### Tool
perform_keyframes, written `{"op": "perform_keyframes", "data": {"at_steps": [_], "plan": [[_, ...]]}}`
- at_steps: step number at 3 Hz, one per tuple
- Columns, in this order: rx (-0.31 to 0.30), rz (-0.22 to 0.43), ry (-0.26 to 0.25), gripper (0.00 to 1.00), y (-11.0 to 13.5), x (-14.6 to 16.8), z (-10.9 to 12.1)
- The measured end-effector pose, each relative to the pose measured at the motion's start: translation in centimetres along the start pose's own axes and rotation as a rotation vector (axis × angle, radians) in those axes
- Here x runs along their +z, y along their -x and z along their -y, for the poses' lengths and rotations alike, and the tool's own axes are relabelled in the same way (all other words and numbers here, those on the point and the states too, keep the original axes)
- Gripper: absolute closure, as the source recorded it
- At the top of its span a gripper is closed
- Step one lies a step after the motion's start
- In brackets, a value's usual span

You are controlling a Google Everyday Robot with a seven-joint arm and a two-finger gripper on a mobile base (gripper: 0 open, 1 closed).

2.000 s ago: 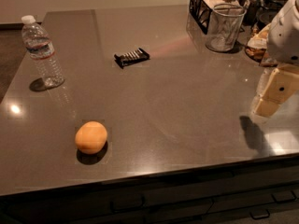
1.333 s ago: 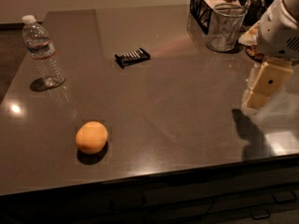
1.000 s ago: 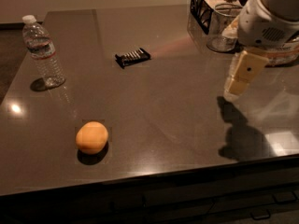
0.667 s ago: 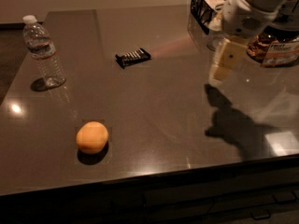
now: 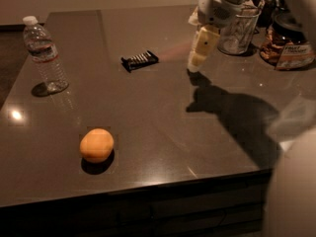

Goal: Move rxbar chocolate near orange

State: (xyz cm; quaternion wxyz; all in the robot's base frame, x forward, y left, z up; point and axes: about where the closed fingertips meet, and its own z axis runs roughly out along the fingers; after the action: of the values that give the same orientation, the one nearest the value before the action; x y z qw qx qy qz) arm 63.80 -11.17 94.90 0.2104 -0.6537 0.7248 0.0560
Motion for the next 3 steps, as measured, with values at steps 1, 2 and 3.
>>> {"op": "perform_keyframes", "data": {"at_steps": [1, 2, 3], "plan": [[-0.008, 0.049, 0.022, 0.00, 2.9, 3.3, 2.6], [-0.014, 0.080, 0.036, 0.00, 5.4, 6.2, 4.0], [-0.003, 0.088, 0.048, 0.00, 7.1, 8.8, 5.0]]}}
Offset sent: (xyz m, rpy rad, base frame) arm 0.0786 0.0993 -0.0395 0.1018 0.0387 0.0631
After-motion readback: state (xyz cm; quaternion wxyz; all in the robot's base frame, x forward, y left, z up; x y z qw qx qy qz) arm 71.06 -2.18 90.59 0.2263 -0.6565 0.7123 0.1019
